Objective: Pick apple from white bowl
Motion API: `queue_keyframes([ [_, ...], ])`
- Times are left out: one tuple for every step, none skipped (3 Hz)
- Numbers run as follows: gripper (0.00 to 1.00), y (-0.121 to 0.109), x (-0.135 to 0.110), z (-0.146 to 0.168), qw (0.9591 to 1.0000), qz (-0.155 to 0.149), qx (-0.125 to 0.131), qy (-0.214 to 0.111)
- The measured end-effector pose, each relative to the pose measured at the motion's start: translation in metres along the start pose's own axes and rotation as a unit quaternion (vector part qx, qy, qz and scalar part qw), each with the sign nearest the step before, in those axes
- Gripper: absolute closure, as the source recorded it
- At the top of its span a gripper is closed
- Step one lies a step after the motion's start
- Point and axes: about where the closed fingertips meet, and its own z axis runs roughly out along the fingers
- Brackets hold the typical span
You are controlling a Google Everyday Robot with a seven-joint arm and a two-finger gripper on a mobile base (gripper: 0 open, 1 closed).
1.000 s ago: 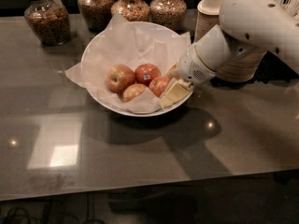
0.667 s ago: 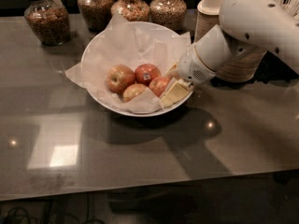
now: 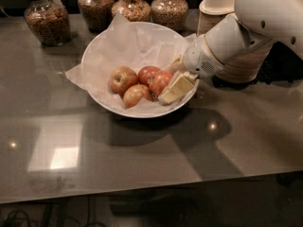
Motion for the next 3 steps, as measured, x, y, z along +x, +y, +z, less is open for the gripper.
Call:
queue_keyframes([
  [1.0, 0.002, -0.021, -0.016, 0.9989, -0.01, -0.012, -0.045],
  [1.0, 0.001, -0.041, -0.039, 0.9947, -0.017, -0.018, -0.1],
  [1.0, 0.0, -0.054, -0.062, 0.9895, -0.022, -0.017, -0.142],
])
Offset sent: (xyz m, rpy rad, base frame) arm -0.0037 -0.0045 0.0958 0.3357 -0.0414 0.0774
